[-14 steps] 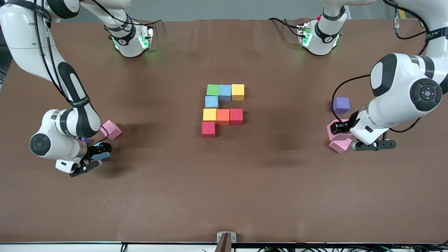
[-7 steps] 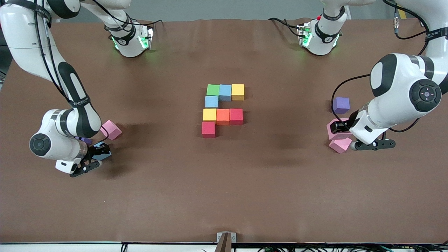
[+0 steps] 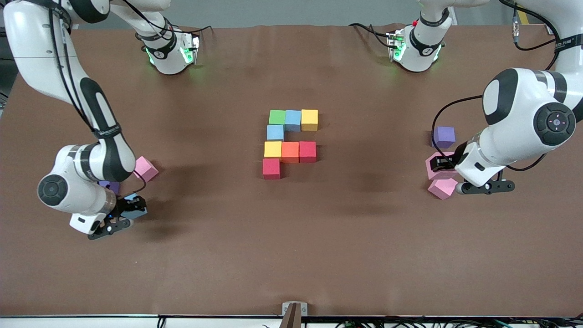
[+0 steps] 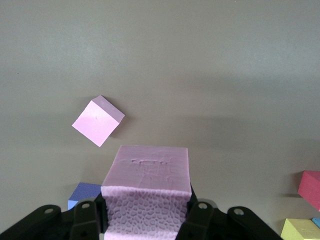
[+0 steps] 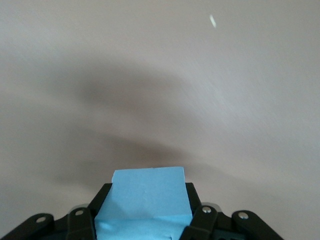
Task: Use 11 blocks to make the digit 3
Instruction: 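Lift and carry the blue block toward the centre with the right gripper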
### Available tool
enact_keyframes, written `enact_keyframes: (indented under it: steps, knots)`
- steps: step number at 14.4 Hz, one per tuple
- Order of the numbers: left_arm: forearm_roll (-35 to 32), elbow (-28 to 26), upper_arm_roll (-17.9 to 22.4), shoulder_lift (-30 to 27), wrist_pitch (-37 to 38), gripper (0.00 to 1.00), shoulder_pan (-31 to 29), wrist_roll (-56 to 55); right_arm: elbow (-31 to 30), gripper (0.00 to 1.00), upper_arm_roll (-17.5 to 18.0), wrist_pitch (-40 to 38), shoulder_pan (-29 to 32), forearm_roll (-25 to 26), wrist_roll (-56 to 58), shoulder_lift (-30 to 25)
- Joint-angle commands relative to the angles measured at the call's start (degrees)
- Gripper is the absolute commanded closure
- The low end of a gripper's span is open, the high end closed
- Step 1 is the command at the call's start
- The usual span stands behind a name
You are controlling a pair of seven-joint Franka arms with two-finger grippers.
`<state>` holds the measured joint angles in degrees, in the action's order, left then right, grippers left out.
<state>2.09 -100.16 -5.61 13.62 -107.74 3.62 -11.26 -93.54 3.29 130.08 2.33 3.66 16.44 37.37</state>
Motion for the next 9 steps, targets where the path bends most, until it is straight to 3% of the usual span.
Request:
enact_keyframes:
  steps: [1,6,9]
  knots:
    - [1.1,0.8,0.2,-0.4,1.2,0.56,0.1,1.2,2.1,0.5,-0.3,-0.7,-6.0,0.6,-12.0,-0.3]
    - [0.8,1.3,0.2,0.0,1.2,0.56,-0.1,3.8,7.0,0.5,-0.3,-5.9,-16.2,-0.8,-33.2,1.7]
    - [0.5,1.5,0.2,0.6,1.2,0.56,-0.1,5.5,12.7,0.5,-0.5,-10.5,-21.4,-7.8,-42.2,4.1]
